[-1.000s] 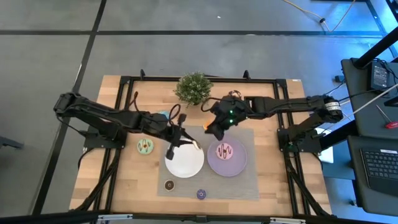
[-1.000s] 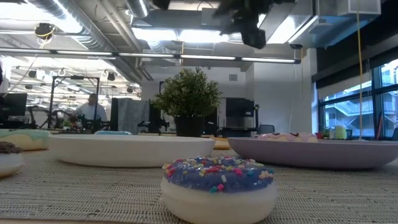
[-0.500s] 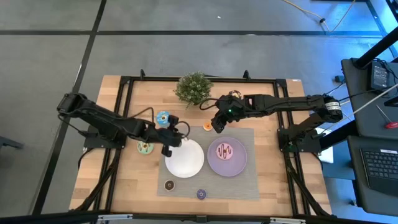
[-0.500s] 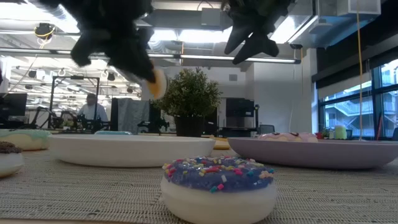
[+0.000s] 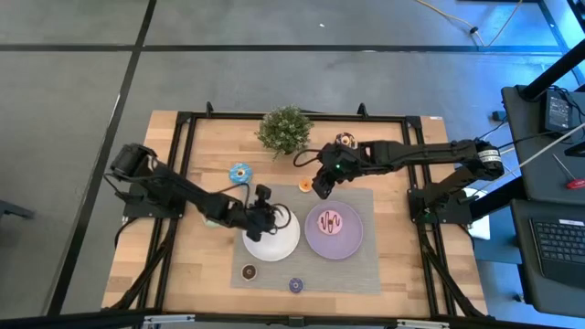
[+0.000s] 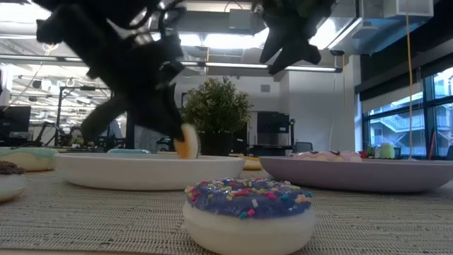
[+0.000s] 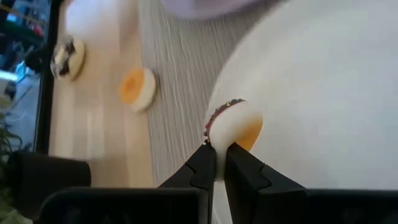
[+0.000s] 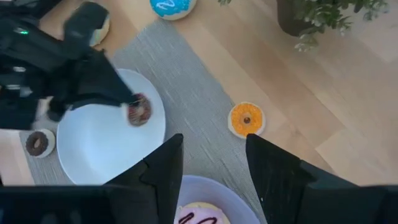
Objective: Pick & Place donuts
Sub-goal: Put the small light brown donut on the white plate
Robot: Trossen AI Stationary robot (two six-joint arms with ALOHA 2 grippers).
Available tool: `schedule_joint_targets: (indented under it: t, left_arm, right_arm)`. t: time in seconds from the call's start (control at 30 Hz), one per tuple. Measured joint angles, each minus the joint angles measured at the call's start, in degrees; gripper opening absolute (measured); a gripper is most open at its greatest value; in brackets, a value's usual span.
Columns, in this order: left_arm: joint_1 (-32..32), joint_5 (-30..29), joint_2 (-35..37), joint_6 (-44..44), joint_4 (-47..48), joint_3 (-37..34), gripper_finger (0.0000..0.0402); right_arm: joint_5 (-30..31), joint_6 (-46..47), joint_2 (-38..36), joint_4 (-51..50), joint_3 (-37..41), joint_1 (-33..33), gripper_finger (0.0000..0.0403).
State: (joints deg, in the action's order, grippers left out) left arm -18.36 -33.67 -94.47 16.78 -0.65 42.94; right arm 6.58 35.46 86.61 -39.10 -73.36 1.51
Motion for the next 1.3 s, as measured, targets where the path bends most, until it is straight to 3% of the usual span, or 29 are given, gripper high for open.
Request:
schedule_joint_targets:
  t: [0.17,0.73,0.9,1.13,1.3]
  left_arm:
    - [-0.78,-0.63,-3.19,-0.14,-1.66,0.04,0.002]
    - [-1.78,1.3,-3.04,-2.68,-2.8,0.09,0.0048]
    - [-1.76,4.74,-2.98,-2.66,-2.64,0.09,0.0075]
    - [-1.82,3.85,-2.98,-2.63,-1.46,0.09,0.0123]
    - [-2.31,4.76,-1.85,-2.64,0.27,0.09,0.0137]
  right_arm:
    - [-0.01,0.01,0.0,-0.19,0.01,-0.65,0.0177]
    - [-0.03,-1.49,0.0,-0.28,0.02,-0.63,0.0177]
    - [-0.06,-2.07,0.0,-0.28,0.02,-0.63,0.0177]
    - [-0.08,-2.95,0.0,-0.28,0.02,-0.63,0.0177]
    - [-0.19,-2.97,0.0,-1.52,0.02,-0.63,0.0177]
